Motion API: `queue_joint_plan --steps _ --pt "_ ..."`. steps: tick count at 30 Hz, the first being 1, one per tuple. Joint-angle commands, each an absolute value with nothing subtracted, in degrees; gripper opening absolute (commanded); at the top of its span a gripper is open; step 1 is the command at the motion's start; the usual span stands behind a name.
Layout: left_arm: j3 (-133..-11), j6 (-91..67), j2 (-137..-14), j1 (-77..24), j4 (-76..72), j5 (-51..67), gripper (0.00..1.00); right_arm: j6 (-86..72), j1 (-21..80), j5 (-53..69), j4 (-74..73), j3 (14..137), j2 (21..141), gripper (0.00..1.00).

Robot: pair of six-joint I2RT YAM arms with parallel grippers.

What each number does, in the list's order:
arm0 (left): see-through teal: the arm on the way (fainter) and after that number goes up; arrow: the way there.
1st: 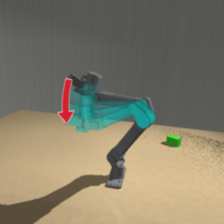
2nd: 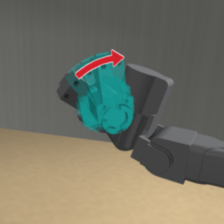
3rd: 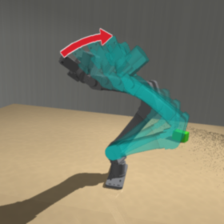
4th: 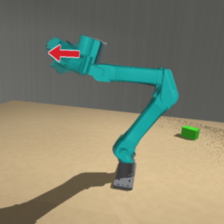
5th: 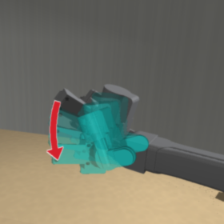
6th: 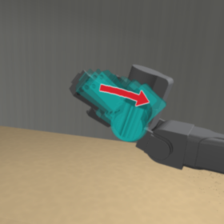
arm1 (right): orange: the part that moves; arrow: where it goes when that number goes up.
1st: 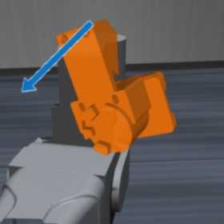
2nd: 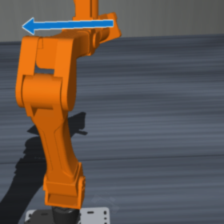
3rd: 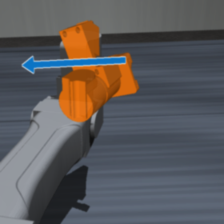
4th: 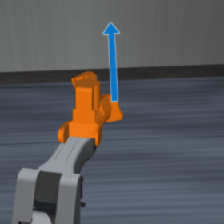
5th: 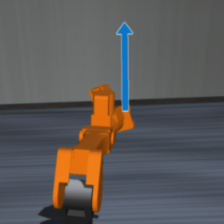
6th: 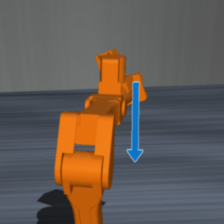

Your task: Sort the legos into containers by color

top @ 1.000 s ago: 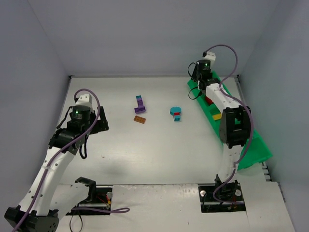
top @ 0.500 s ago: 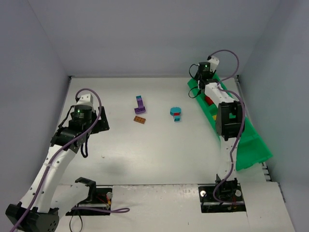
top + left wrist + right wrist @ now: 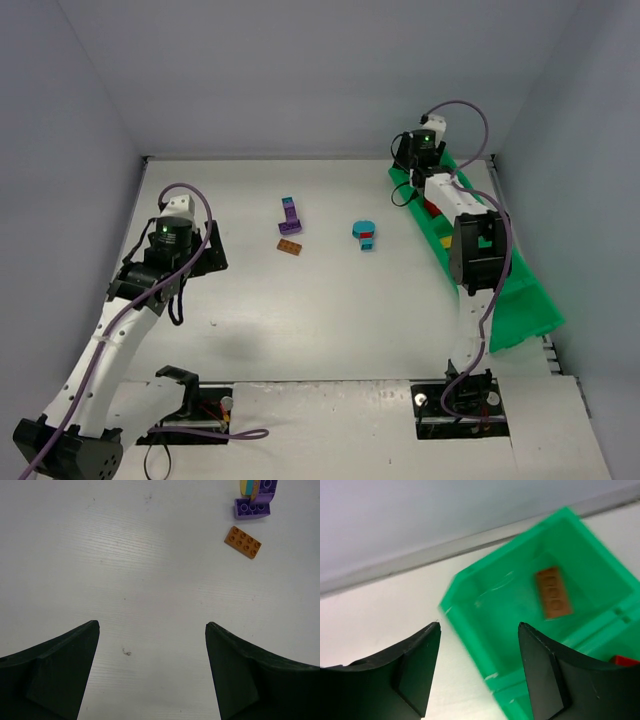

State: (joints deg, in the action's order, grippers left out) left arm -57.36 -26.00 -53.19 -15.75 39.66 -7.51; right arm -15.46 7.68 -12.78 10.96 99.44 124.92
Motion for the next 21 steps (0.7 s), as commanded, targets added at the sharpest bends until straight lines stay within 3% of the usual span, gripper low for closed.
queue_joint_plan --steps 1,8,21 --pt "-58.45 -25.84 -52.47 -16.0 37.0 -7.38 0.8 -4.35 12.47 0.74 17.31 96.61 115.67 0.59" --pt "-58.18 -25.58 -50.8 -16.0 37.7 -6.86 0.8 9.49 25.83 17.73 12.23 89.75 111.97 0.65" --pt "-58.18 -24.87 -47.46 -16.0 40.6 -6.77 0.8 13.53 39.46 19.69 7.03 89.11 119.96 0.68"
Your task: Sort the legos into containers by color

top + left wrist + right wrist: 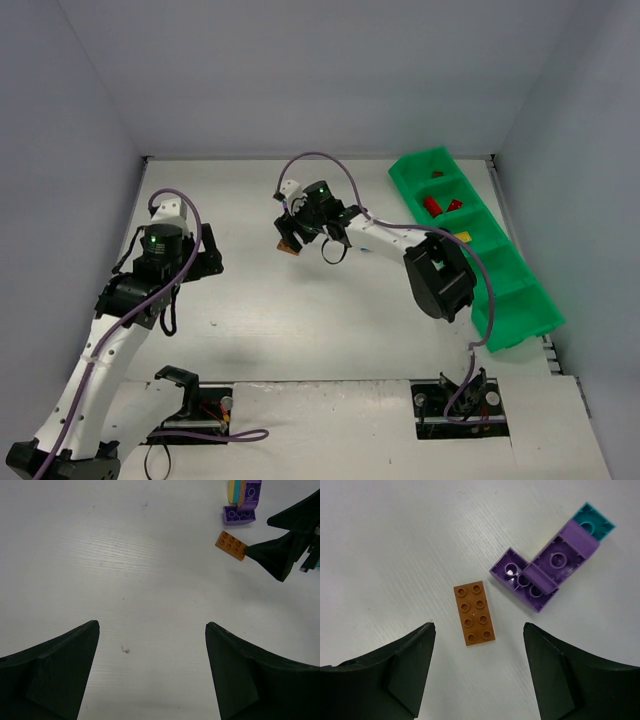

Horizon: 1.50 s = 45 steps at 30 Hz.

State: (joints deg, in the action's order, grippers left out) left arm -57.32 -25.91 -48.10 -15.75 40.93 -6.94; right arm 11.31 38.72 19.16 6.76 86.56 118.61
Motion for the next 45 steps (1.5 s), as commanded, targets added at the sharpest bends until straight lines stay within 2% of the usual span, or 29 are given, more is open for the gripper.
queue_joint_plan --steps 1,8,12,13,15,16,17,21,26,29,34,45 --pt "-58.18 -24.79 -47.37 -16.0 40.69 -6.77 0.8 13.8 39.81 18.99 6.77 89.64 120.67 0.68" --pt "-58.54 -24.43 -47.2 -16.0 41.57 -6.94 0.8 14.94 41.57 16.27 5.36 91.67 125.42 0.66" --pt "-58.71 -24.43 -47.63 -16.0 41.48 -6.77 0.8 15.38 42.89 13.63 5.27 91.32 126.04 0.54" --pt "-58.8 -24.43 -47.72 -16.0 41.4 -6.77 0.8 15.12 42.89 13.36 5.27 90.97 126.04 0.42" --pt "-58.89 -24.43 -47.9 -15.91 41.48 -6.68 0.8 14.68 42.89 11.78 5.36 90.44 125.25 0.24" --pt "-58.89 -24.43 -47.9 -15.91 41.48 -6.59 0.8 14.42 42.8 11.43 5.8 90.0 124.81 0.08" --pt "-58.89 -24.43 -47.9 -15.91 41.4 -6.59 0.8 13.81 42.63 10.82 6.06 89.56 123.67 0.01" --pt "-58.54 -24.35 -47.99 -16.0 41.05 -6.59 0.8 9.5 39.56 8.44 8.78 85.96 118.66 0.0" --pt "-58.27 -24.43 -48.51 -16.0 40.43 -6.42 0.8 1.68 30.26 4.58 13.62 83.32 109.89 0.0" --pt "-58.18 -24.43 -49.04 -16.0 39.9 -6.42 0.8 -6.05 23.13 -5.34 12.66 86.47 107.32 0.0" --pt "-58.18 -24.52 -50.01 -16.0 39.2 -6.5 0.8 -17.48 14.34 -11.94 9.93 92.1 109.41 0.0" --pt "-58.27 -24.26 -53.08 -16.0 36.48 -6.24 0.8 -21.53 6.33 -14.5 9.76 103.17 121.02 0.04"
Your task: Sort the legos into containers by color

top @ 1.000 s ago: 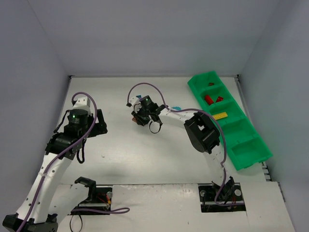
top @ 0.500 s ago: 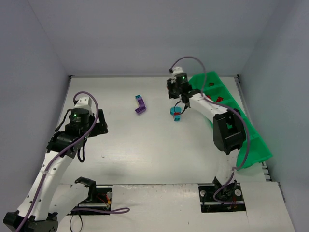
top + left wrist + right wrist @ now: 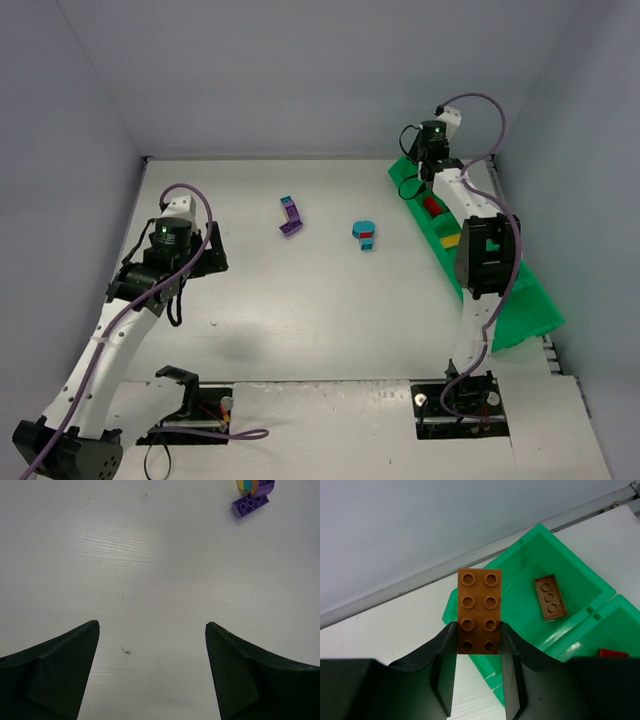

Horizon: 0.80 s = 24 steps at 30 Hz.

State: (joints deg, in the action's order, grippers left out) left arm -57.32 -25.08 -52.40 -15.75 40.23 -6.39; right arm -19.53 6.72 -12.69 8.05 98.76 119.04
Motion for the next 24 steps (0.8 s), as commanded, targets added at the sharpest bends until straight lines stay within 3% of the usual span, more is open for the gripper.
queue_joint_plan --steps 1,4,5,8,10,18,24 --pt "-58.18 -24.08 -53.52 -15.91 35.78 -6.07 0.8 -21.19 5.98 -14.41 9.76 105.18 122.77 0.07" --pt "-58.27 -23.47 -54.49 -16.0 34.63 -5.63 0.8 -21.44 5.36 -13.97 9.58 107.4 125.5 0.19" --pt "-58.45 -23.29 -54.75 -16.0 34.37 -5.45 0.8 -21.71 5.1 -13.89 9.58 107.75 125.86 0.31" --pt "-58.53 -22.59 -56.16 -16.0 32.96 -4.4 0.8 -21.62 4.92 -13.54 9.67 108.72 126.65 0.47" --pt "-58.8 -22.06 -57.38 -16.0 31.48 -3.09 0.8 -20.92 4.75 -13.18 9.58 108.98 126.56 0.52" --pt "-61.78 -18.55 -65.38 -16.17 24.18 4.21 0.8 -17.14 4.75 -8.36 9.67 104.77 119.11 0.55" --pt "-68.54 -14.16 -77.41 -17.93 19.34 7.65 0.8 -17.75 5.01 2.27 11.07 92.66 106.47 0.55"
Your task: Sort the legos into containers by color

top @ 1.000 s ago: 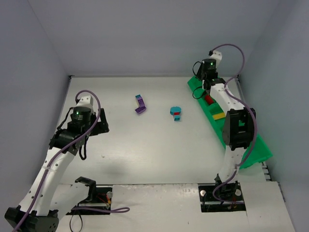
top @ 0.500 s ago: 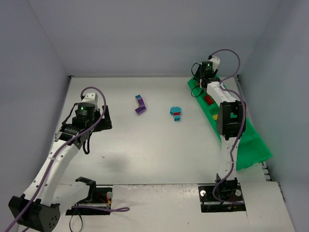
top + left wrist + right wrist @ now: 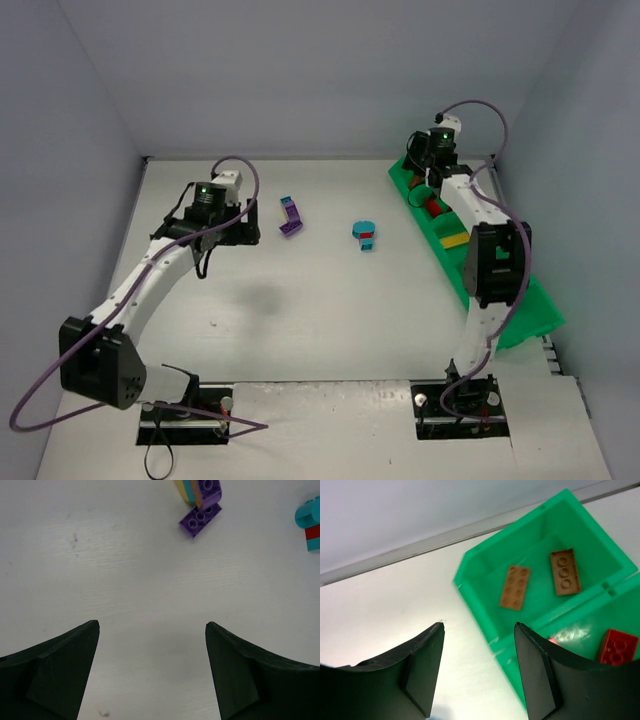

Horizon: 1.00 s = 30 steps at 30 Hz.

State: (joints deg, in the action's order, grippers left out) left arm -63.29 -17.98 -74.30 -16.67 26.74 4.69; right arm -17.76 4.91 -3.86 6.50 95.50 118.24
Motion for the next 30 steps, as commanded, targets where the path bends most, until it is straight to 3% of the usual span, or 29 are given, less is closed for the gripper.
queue_joint_plan --steps 1,8,18,25,30 --pt "-69.77 -13.45 -81.26 -18.97 18.64 7.91 0.8 -18.28 5.01 3.42 11.42 90.9 104.87 0.55" --pt "-82.07 -6.95 -98.42 -21.18 15.47 9.23 0.8 -20.74 5.45 8.26 13.18 72.98 89.06 0.55" --pt "-92.02 -5.19 -114.5 -21.27 14.33 11.78 0.79 -21.01 5.45 10.11 9.85 59.95 73.05 0.55" --pt "-92.91 -5.71 -119.18 -21.44 14.33 12.74 0.56 -21.09 5.45 11.25 6.34 55.9 67.59 0.55" --pt "-88.87 -6.15 -118.22 -22.32 12.31 14.85 0.3 -20.74 5.45 11.51 4.66 54.76 64.87 0.55"
